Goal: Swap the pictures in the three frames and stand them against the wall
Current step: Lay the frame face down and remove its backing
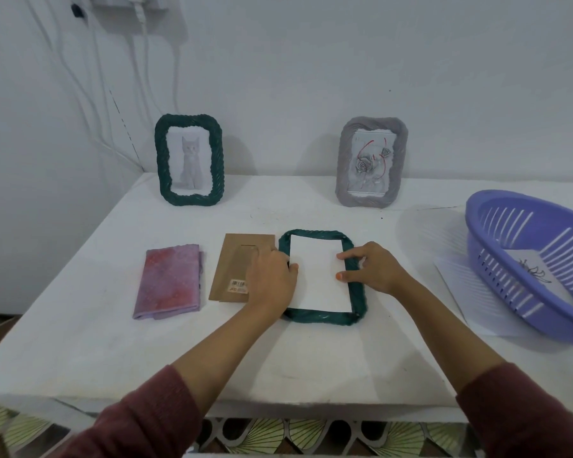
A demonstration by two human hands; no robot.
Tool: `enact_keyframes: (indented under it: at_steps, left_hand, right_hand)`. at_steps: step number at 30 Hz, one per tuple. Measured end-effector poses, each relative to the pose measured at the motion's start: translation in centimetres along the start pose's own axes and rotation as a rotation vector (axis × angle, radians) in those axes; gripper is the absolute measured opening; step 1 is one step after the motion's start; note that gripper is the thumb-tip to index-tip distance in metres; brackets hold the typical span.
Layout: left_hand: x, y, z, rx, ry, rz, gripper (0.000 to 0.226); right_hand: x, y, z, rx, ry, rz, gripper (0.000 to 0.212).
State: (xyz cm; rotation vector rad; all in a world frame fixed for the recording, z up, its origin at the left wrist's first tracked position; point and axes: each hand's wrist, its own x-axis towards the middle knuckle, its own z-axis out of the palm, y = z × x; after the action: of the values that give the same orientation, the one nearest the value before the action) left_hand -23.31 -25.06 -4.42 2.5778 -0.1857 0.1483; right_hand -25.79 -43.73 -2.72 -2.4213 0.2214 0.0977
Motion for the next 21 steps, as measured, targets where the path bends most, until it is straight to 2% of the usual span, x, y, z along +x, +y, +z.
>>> enact_keyframes:
  at_steps: [7,12,16,18,21]
  left_hand:
    - [-0.5,0.7,-0.9,-0.168,0.028,0.018,0.014]
    - [-0.3,0.7,-0.9,-0.301,-0.047,0.085,0.033]
    - [-0.1,1.2,-1.6,-0.345,-0.08,0.035,0.03]
    - [-0.1,2.2,-2.5,-0.375,-0.079,0.008,0.031]
    - [0.0,4.7,-4.3,-0.439,-0.043,0.018,0.03]
  right_hand:
    - [0.0,-0.1,-0.1,-0.018,-0.007,0.009,0.045]
    - [-0.1,-0.4,-0.3,-0.02,-0.021,0.025,0.045]
    - [-1.2,-1.2,-1.5,-0.015,-0.047,0.022,0.043]
    - [-2.2,-1.6,-3.8,-0.043,0.064,0.016,0.041]
    - [-4.9,-1.3,-9.6,-0.145,0.379,0.03,0.039]
